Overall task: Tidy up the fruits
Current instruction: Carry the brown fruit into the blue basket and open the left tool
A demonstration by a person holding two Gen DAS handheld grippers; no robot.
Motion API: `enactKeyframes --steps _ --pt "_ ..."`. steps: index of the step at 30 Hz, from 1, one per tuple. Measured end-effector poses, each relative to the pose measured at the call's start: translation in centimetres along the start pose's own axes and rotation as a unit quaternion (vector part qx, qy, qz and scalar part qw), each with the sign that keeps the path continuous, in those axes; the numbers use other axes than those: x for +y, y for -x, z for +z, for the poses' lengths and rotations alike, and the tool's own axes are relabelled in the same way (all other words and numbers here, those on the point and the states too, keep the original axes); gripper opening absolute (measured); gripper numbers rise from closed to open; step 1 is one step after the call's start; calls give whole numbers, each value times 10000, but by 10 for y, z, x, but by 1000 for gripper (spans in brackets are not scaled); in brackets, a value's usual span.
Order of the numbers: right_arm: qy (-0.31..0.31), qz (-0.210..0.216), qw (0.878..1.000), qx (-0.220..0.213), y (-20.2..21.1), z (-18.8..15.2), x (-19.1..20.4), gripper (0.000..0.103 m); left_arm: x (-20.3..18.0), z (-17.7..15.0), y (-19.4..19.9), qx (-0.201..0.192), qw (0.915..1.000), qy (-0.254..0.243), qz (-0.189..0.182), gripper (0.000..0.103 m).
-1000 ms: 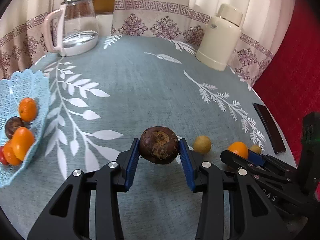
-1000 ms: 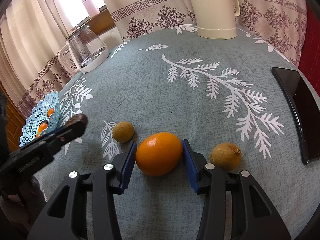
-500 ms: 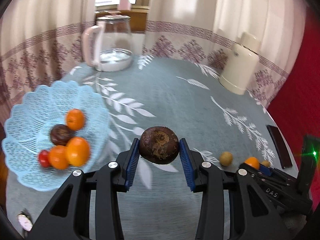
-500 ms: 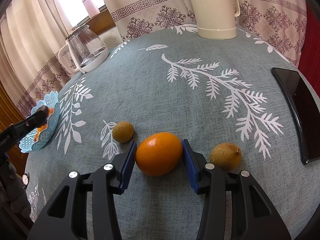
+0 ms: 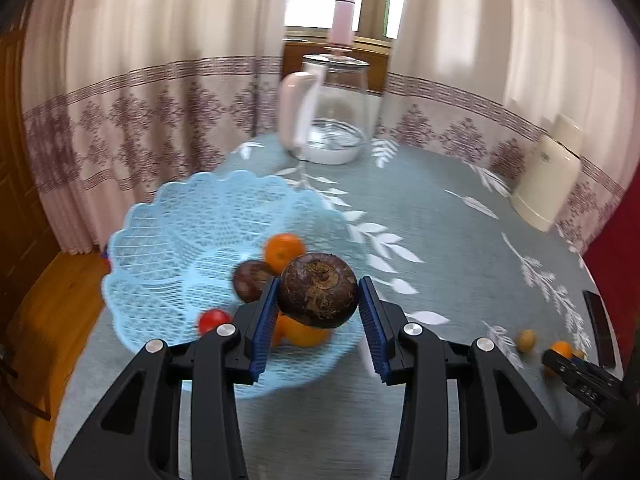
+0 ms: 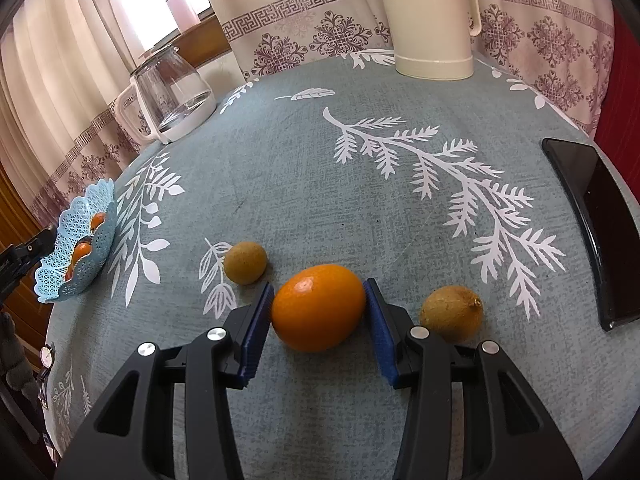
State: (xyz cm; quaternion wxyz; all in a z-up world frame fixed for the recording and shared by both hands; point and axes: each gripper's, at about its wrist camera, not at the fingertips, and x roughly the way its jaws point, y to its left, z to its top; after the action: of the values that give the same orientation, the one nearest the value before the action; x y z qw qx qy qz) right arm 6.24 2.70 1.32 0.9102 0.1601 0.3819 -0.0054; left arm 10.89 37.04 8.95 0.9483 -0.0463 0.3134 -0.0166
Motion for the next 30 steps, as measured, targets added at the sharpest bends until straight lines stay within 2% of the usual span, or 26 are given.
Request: enactKeyframes --steps 7,16,18,20,26,30 --pt "46 -57 10000 5 0 0 2 46 36 4 -7 -11 9990 273 360 41" --pt "96 -125 9999 12 -1 0 5 46 60 3 -16 -21 9970 497 586 42" --pt "104 -135 9999 13 -1 0 5 46 62 4 -17 -22 9969 523 594 47" --pt "109 -148 9998 12 -1 0 5 46 66 4 -16 -69 9962 569 660 60" --pt "93 -132 9999 15 -1 0 5 46 74 4 -12 -139 9949 708 703 62" --pt "88 -142 9999 21 -1 0 5 46 80 4 -8 -186 9938 808 743 68"
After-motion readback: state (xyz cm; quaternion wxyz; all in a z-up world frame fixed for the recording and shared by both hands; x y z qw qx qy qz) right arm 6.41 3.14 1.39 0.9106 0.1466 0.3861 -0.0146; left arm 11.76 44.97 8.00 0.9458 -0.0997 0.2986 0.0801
